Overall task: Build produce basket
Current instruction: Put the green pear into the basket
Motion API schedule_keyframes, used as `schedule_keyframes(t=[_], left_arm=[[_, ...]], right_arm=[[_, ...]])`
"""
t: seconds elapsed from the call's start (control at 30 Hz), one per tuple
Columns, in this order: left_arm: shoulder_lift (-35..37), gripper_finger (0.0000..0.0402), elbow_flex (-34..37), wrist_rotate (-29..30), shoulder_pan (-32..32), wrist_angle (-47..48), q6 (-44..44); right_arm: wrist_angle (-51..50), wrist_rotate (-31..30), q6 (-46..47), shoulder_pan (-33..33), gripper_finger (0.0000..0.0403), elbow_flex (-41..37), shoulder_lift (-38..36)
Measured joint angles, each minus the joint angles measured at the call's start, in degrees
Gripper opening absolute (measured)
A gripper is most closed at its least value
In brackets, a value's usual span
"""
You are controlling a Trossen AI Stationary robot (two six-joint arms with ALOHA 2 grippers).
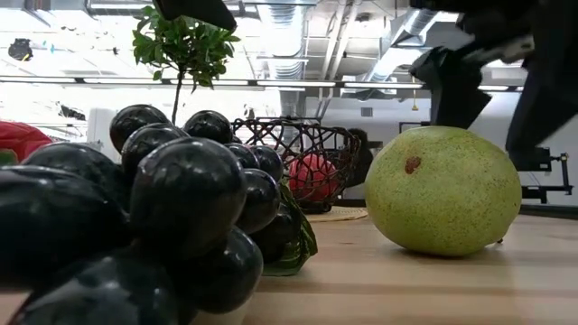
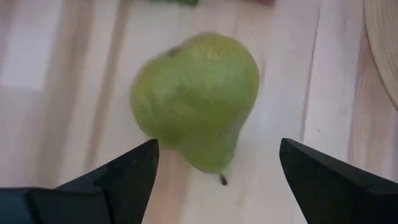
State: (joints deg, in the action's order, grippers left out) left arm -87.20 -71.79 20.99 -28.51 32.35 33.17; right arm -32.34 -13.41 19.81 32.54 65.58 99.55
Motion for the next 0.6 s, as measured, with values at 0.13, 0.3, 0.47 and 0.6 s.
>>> schedule_keyframes(t=[0.13,0.3,0.47,0.6], left_arm=[[0.00,0.0381,0.00,0.49,-0.06,0.09,0.13],[-0.02,0.0381,0.00,0.48,-0.04,0.19,0.40],[-0.02,0.0381,0.00,0.55,-0.04,0.24,1.15],[-0.02,0.0381,0.00,1.18,-0.04,0.04,1.64]], right_arm=[[0.35,2.97,-4.69,-1.71,0.0352,0.02,0.02],[0.65,7.10,-9.41,-2.30,0.0352,0.04,0.51],[4.10,7.79,-12.68,-3.13,0.0352,-0.33,2.46],[6.17,8.90,-14.39,-4.62,0.0352,-0.50,4.35]])
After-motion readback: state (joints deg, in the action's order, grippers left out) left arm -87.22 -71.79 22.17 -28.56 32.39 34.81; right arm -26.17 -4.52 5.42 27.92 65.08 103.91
